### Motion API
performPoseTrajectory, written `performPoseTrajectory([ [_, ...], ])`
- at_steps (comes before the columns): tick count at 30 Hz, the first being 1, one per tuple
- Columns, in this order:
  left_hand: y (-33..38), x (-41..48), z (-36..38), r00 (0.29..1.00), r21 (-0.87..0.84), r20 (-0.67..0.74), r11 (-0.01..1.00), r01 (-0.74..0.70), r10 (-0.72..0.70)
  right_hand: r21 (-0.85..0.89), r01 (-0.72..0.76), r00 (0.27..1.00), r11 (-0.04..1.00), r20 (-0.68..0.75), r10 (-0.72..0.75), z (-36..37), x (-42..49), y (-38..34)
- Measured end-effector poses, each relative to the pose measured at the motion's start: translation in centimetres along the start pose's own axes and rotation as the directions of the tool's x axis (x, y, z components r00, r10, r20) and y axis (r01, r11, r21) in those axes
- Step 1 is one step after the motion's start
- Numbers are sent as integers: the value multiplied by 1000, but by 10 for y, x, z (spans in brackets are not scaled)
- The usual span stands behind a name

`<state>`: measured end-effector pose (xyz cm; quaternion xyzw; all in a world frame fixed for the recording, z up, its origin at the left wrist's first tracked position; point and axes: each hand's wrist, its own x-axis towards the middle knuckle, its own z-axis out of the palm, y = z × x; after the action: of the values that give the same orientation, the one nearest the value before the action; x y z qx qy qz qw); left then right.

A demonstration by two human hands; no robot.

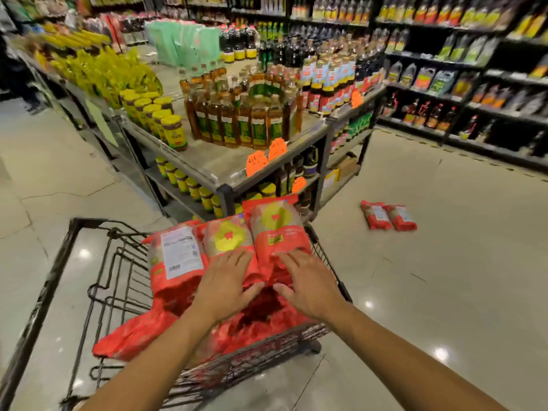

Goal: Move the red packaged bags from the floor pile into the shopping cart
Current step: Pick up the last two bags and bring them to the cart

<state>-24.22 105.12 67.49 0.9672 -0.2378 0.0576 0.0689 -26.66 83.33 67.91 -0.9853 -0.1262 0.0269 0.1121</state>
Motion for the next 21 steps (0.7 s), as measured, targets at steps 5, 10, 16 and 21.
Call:
performPoseTrajectory([
  [5,146,92,14,991,54,21,990,-131,130,-16,-254,965,967,-76,252,-40,-72,145],
  [10,291,161,41,971,57,4,969,-240,240,-47,-451,888,891,-124,443,-72,-145,271],
  [16,406,212,63,938,91,76,934,-345,339,-4,-592,801,806,-105,589,-96,-203,366],
  [21,447,257,84,921,117,97,915,-386,376,42,-648,757,760,-71,649,-95,-206,425],
])
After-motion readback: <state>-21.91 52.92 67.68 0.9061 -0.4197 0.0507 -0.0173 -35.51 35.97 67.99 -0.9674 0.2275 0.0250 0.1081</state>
